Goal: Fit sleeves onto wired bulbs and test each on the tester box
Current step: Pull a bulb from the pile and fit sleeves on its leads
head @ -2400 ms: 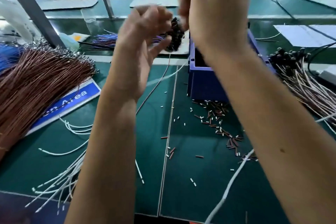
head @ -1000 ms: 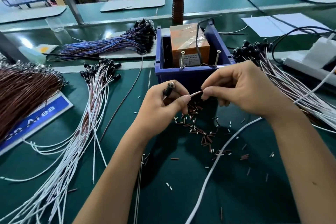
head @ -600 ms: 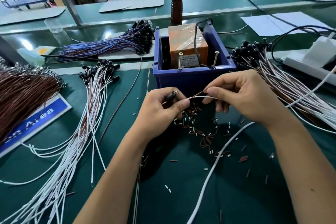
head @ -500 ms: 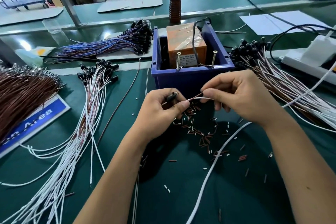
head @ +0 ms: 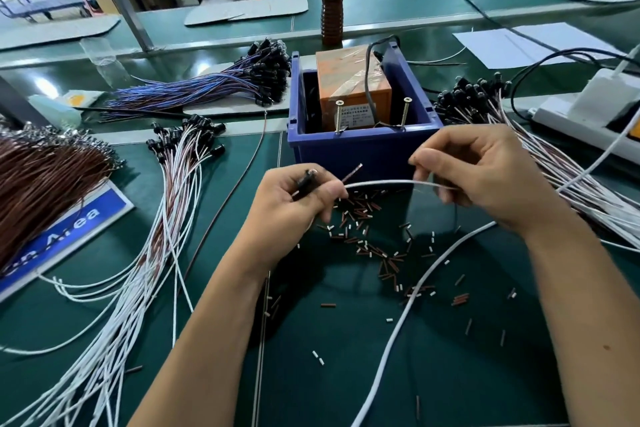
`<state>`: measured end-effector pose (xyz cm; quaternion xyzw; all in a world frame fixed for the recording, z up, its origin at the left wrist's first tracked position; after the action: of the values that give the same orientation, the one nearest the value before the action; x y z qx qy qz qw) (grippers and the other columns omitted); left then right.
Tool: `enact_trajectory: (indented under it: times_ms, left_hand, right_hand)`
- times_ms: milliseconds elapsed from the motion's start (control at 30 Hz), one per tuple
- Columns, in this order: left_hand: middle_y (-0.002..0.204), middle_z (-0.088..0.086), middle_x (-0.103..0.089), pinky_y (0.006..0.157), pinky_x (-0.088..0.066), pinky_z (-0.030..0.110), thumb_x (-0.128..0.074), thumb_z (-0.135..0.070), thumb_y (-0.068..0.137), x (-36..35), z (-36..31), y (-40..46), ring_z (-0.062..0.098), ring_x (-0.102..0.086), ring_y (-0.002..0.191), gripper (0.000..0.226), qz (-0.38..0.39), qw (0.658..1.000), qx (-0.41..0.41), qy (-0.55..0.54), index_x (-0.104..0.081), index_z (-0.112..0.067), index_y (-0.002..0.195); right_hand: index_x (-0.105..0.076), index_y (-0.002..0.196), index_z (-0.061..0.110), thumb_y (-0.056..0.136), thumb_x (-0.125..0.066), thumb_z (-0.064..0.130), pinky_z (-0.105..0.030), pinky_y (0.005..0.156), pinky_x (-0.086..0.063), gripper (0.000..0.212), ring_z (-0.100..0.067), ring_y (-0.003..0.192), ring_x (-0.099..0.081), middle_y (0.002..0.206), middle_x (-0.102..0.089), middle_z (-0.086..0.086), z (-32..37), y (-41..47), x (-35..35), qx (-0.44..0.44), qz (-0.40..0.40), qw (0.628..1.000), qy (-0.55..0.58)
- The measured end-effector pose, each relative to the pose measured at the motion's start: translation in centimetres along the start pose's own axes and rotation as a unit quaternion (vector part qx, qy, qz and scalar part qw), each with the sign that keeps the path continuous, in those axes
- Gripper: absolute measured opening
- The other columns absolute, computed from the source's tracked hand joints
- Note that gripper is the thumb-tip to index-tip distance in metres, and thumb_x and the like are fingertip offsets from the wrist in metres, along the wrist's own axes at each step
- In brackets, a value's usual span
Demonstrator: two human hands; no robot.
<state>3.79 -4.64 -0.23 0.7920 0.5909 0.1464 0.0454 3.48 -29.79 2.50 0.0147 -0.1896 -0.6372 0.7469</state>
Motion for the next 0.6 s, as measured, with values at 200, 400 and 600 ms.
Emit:
enact_trajectory:
  times_ms: [200, 400, 600]
  left_hand:
    - [0.058, 0.000, -0.058, 0.042, -0.027, 0.017, -0.057, -0.023, 0.104, 0.1, 0.1, 0.1, 0.012, -0.032, 0.044, 0.024, -0.025, 0.997, 0.016, -0.077, -0.073, -0.020, 0.086]
    - [0.073, 0.016, -0.073, 0.040, -0.027, 0.017, -0.048, -0.022, 0.108, -0.7, 0.0, 0.2, 0.009, -0.027, 0.038, 0.023, -0.004, 0.992, 0.003, -0.126, -0.061, -0.020, 0.089]
    - [0.117, 0.017, -0.075, 0.042, -0.030, 0.014, -0.046, -0.017, 0.109, -1.2, -1.4, -0.1, 0.002, -0.034, 0.041, 0.026, 0.018, 0.986, -0.043, -0.159, -0.060, -0.021, 0.088]
  right_hand:
    - [-0.065, 0.124, 0.020, 0.093, -0.069, 0.033, -0.018, 0.040, -0.035, 0.034, -0.018, 0.047, -0.053, 0.078, -0.072, -0.019, -0.6, -1.0, 1.1, -0.057, 0.156, 0.981, 0.102]
    - [-0.066, 0.118, -0.004, 0.108, -0.050, 0.020, -0.024, 0.041, -0.025, 0.030, -0.027, 0.066, -0.070, 0.106, -0.073, -0.026, 1.7, -2.3, 0.7, 0.070, 0.259, 0.852, 0.450]
    - [-0.073, 0.117, 0.012, 0.102, -0.062, 0.021, -0.013, 0.050, -0.050, 0.021, -0.014, 0.070, -0.075, 0.109, -0.079, -0.010, 1.7, -1.6, -1.8, 0.081, 0.253, 0.896, 0.356]
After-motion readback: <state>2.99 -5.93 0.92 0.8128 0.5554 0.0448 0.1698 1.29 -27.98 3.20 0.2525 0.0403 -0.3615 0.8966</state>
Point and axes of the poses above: each hand's wrist, its own y-axis towards the middle knuckle, its own x-axis out of the back of the hand, z = x × y, the point moved 4 cm from there along y, towards the middle knuckle
